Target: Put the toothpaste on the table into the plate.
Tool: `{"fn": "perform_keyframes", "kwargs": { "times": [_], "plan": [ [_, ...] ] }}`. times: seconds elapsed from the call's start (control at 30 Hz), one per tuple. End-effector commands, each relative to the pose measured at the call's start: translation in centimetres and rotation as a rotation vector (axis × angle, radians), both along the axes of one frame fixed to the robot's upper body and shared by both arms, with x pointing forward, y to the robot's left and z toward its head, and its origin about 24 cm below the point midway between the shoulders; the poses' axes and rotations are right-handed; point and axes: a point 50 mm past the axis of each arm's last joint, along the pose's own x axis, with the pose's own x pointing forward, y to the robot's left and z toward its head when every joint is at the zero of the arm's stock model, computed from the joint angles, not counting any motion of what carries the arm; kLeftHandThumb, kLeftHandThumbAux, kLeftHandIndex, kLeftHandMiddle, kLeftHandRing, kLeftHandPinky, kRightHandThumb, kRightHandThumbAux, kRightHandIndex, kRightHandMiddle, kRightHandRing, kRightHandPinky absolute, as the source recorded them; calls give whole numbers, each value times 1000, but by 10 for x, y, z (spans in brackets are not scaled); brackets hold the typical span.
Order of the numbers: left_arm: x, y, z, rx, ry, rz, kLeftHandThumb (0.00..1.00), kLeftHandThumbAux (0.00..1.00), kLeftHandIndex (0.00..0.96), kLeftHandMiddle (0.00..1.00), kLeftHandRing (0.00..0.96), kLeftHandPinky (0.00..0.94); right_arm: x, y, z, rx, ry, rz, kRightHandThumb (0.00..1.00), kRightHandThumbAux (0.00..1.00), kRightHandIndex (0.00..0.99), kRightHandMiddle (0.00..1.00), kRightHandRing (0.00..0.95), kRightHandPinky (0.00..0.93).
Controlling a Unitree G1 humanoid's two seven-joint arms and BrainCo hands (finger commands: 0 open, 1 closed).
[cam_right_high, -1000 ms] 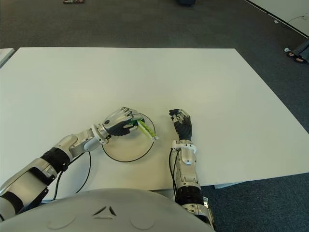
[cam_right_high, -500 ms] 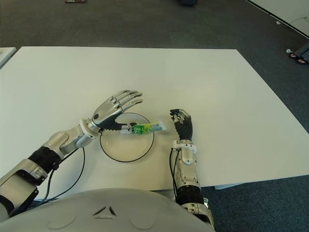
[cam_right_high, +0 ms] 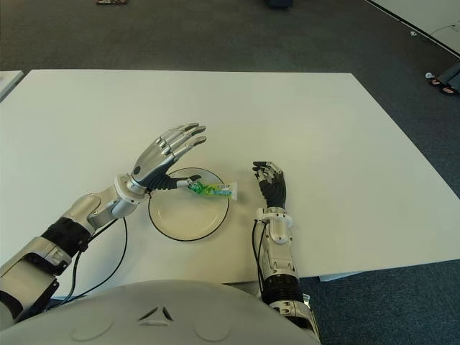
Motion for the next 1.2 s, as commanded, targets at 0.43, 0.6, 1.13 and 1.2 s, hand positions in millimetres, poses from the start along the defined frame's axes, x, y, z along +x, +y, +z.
{"fn": "perform_keyframes", "kwargs": {
  "times": [0.43,0.6,1.13,1.2],
  "plan": [
    [5,-4,4,-487,141,16,295,473,55,40,9,43,-4,1,-4,0,56,-7,694,738,414,363,351,347],
    [3,-1,4,-671,202,36,259,563,81,78,40,89,-4,1,-3,4,59,-3,694,738,414,364,352,346],
    [1,10,-2,-1183,334,258,230,698,305,334,330,389,-1,4,-1,16,22,7,697,738,416,382,352,358],
    [0,12,-6,-1240,373,284,238,709,337,373,371,424,0,4,-1,17,18,10,697,738,416,388,353,359]
  ]
}}
